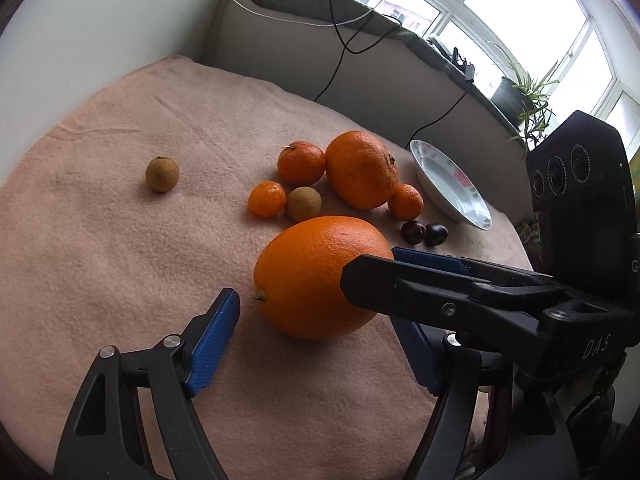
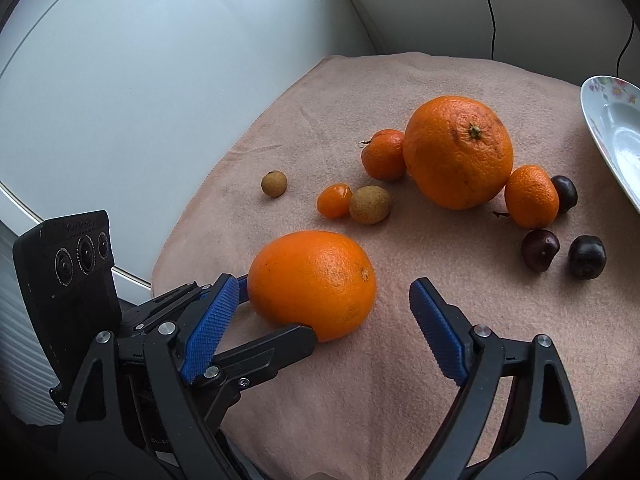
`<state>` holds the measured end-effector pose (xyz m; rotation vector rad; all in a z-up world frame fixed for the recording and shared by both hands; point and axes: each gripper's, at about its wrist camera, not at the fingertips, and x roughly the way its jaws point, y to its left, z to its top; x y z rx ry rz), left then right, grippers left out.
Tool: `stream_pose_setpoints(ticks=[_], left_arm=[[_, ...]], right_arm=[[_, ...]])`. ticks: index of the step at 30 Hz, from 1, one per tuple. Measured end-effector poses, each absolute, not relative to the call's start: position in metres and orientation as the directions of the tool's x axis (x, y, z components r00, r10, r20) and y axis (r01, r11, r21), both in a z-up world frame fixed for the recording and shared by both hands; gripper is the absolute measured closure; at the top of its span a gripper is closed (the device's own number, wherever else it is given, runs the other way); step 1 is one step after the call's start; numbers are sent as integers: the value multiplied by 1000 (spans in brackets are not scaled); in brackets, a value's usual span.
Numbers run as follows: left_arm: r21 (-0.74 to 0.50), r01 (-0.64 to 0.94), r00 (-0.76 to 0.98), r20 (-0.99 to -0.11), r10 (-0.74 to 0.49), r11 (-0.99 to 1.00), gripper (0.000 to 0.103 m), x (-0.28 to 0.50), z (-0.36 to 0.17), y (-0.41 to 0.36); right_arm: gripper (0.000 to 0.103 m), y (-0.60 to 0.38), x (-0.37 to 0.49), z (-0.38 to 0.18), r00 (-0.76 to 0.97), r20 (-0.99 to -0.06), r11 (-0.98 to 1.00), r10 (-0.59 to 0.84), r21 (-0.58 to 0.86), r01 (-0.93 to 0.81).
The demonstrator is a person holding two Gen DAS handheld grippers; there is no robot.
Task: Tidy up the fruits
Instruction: 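Move the right tool to the large navel orange and close on it, then lift the navel orange with the right tool and carry it over the bowl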
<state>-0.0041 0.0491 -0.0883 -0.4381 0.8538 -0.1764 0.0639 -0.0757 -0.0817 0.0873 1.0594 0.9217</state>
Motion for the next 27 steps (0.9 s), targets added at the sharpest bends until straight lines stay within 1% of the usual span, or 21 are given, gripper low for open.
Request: stream_pose_setpoints(ticks=[5,8,11,27], left_arm=[[-454,-15,647,-684,-338,891,28,-3,-90,48],[-452,-6,645,-684,-342,892,30,-2,-90,46],[-454,0,638,-686,-349,891,32,0,-91,44],[-431,13,636,-693,-340,902,33,2,-88,36]], right_arm=[[18,-68,64,-84,144,-713,625,686,477,-618],[23,-65,65,-85,130,-718,620,684,478,-622],[26,-63,67,-88,125,-725,622,678,475,-622],[26,-75,62,-81,137,-715,624,685,479,-617]])
